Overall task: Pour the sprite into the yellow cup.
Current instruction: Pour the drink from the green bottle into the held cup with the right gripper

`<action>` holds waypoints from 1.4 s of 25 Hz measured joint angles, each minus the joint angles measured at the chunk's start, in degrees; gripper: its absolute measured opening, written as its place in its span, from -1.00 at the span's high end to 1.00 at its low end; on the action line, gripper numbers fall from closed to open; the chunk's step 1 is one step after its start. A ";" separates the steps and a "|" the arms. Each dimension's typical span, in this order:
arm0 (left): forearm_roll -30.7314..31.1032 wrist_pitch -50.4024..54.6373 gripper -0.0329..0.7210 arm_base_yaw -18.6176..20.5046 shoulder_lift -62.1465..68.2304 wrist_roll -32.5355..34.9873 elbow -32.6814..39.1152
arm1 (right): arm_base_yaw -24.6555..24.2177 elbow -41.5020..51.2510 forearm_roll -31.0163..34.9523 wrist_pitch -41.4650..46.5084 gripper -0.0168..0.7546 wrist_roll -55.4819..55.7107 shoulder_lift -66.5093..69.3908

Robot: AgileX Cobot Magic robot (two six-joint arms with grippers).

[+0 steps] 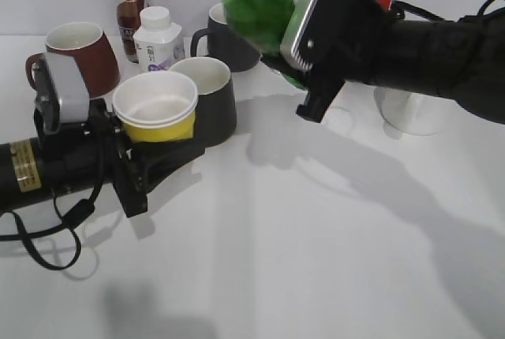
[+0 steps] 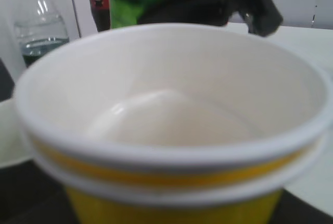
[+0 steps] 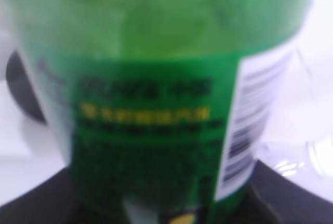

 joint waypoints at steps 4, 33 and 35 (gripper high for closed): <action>2.62 0.58 -0.13 -0.15 0.00 -0.87 -1.84 | 0.00 0.00 -3.17 1.97 0.00 -3.62 0.00; 3.14 7.96 -0.12 -6.88 0.00 -2.14 -3.30 | 0.00 0.00 -3.08 5.85 0.00 -24.58 -0.93; 3.28 7.36 -0.12 -6.88 0.00 -2.14 -2.23 | 0.00 0.00 -3.07 5.96 0.00 -24.71 -0.93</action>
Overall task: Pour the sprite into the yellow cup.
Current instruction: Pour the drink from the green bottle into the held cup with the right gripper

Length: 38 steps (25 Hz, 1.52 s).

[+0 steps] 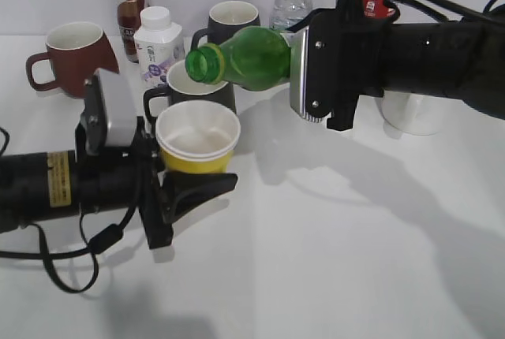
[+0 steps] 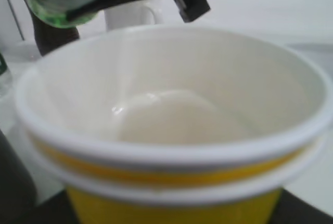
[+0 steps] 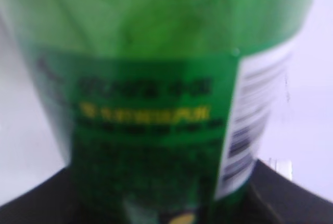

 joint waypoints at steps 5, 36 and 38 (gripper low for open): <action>0.00 -1.29 -0.12 0.00 -0.26 0.00 1.47 | 0.00 0.00 0.17 0.65 0.00 -1.82 0.00; 2.80 0.63 -0.12 -1.15 -1.05 -1.47 1.54 | 0.00 0.00 0.40 2.10 0.00 -14.74 0.00; 3.65 0.83 -0.12 -1.15 -1.05 -2.07 1.54 | 0.00 0.00 0.40 2.10 0.00 -15.18 0.00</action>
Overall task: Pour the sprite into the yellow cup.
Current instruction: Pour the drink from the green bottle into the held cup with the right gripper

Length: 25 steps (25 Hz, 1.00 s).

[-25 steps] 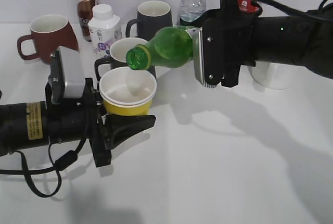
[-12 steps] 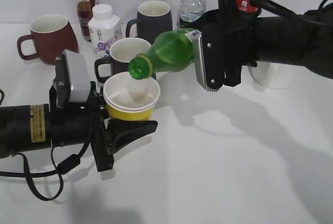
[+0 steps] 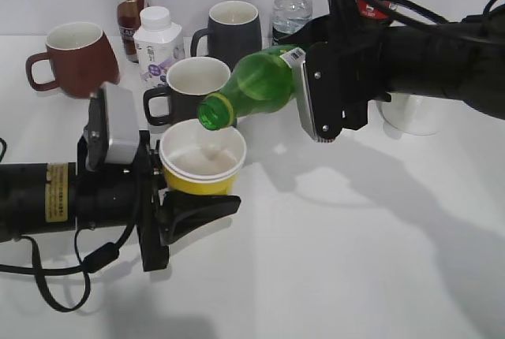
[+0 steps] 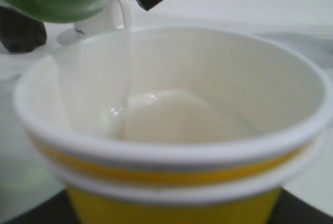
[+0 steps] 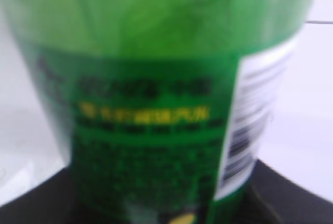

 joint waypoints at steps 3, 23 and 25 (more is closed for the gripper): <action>0.91 0.26 -0.12 0.00 0.00 -0.49 0.00 | 0.00 0.00 0.00 0.00 0.00 -1.26 0.00; 5.81 0.49 -0.12 0.00 0.00 -3.43 -0.05 | 0.00 0.00 0.00 0.05 0.00 -5.31 0.00; 5.87 0.49 -0.12 0.00 0.00 -3.43 -0.05 | 0.00 0.00 0.08 0.05 0.00 -6.07 0.00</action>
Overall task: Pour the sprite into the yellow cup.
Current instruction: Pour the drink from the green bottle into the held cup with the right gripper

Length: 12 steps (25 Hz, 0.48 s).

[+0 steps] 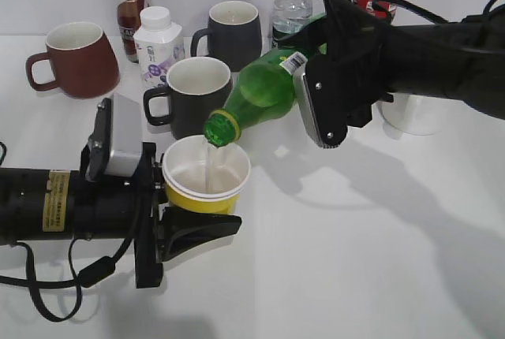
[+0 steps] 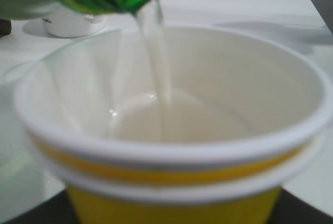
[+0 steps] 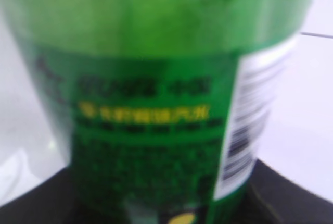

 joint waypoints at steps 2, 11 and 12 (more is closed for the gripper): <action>0.11 0.00 -0.12 0.00 0.00 0.00 0.00 | 0.00 0.00 0.12 0.00 0.00 -0.59 0.00; 0.34 0.13 -0.12 0.00 0.00 0.00 0.00 | 0.00 0.00 0.53 -0.11 0.00 -2.76 0.00; 0.34 0.18 -0.12 0.00 0.00 0.00 0.00 | 0.00 0.00 0.53 -0.11 0.01 -2.85 -0.05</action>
